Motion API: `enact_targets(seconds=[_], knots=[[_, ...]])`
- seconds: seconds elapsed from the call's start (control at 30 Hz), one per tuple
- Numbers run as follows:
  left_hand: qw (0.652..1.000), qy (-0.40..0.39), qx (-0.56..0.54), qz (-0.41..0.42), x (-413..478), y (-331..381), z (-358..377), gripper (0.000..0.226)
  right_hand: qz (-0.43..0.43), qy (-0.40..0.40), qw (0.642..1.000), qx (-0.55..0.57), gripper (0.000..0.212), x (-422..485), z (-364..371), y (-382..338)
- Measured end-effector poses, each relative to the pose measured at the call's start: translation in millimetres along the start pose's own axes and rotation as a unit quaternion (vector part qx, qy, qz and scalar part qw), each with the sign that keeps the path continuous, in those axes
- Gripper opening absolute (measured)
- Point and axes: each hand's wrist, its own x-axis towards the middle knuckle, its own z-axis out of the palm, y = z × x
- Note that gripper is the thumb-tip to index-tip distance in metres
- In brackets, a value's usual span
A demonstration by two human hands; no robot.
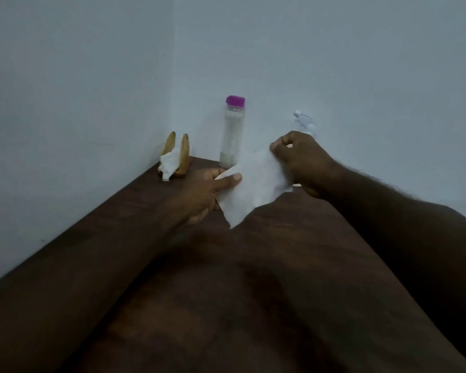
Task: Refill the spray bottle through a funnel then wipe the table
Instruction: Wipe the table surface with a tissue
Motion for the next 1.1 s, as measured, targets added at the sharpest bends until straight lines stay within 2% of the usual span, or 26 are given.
enact_targets(seconds=[0.1, 0.2, 0.3, 0.37, 0.4, 0.47, 0.5, 0.53, 0.57, 0.63, 0.7, 0.77, 0.87, 0.97, 1.1], knots=[[1.000, 0.012, -0.008, 0.002, -25.7, 0.2, 36.6, 0.007, 0.016, 0.063, 0.995, -0.076, 0.016, -34.9, -30.2, 21.4], [0.999, 0.009, -0.034, -0.029, -56.0, 2.5, 80.6, 0.016, 0.033, 0.080, 0.982, -0.168, 0.018, -79.2, -60.5, 32.7], [0.998, -0.029, 0.007, -0.051, -80.9, 0.9, 112.9, 0.023, 0.059, 0.112, 0.974, -0.185, 0.017, -119.0, -94.4, 33.8], [0.992, -0.065, 0.097, -0.050, -95.2, -2.7, 126.6, 0.023, 0.080, 0.113, 0.975, -0.173, 0.019, -148.8, -117.2, 33.8], [0.977, -0.075, 0.200, -0.024, -98.7, -5.0, 129.0, 0.022, 0.094, 0.089, 0.974, -0.185, 0.020, -163.0, -124.9, 32.7], [0.904, -0.059, 0.421, 0.049, -102.7, -15.1, 130.1, 0.025, 0.119, 0.007, 0.951, -0.285, 0.022, -189.2, -135.5, 36.9], [0.867, -0.031, 0.490, 0.082, -103.0, -21.1, 127.4, 0.027, 0.120, -0.014, 0.931, -0.344, 0.024, -199.7, -137.3, 40.0], [0.847, -0.002, 0.519, 0.112, -103.2, -26.5, 123.5, 0.029, 0.106, -0.009, 0.917, -0.385, 0.026, -208.4, -137.3, 42.2], [0.841, 0.021, 0.523, 0.138, -102.5, -31.1, 119.2, 0.029, 0.079, 0.003, 0.918, -0.388, 0.025, -214.3, -136.3, 45.3], [0.838, 0.037, 0.515, 0.175, -104.0, -37.3, 113.3, 0.027, 0.032, -0.006, 0.948, -0.316, 0.021, -227.8, -129.2, 46.7], [0.830, 0.030, 0.522, 0.196, -109.3, -39.5, 111.4, 0.024, 0.010, -0.085, 0.957, -0.278, 0.025, -242.7, -113.2, 44.9], [0.817, 0.024, 0.534, 0.219, -115.1, -41.6, 111.5, 0.022, 0.023, -0.170, 0.942, -0.287, 0.044, -251.3, -93.6, 46.6], [0.804, 0.041, 0.535, 0.256, -120.0, -47.9, 108.5, 0.025, 0.089, -0.256, 0.895, -0.355, 0.075, -251.6, -64.0, 52.2], [0.811, 0.050, 0.515, 0.273, -121.7, -49.7, 106.9, 0.024, 0.113, -0.309, 0.858, -0.395, 0.086, -253.9, -44.8, 47.0], [0.815, 0.026, 0.506, 0.283, -124.7, -48.6, 108.2, 0.029, 0.051, -0.334, 0.858, -0.386, 0.089, -294.8, -46.2, 39.5]])
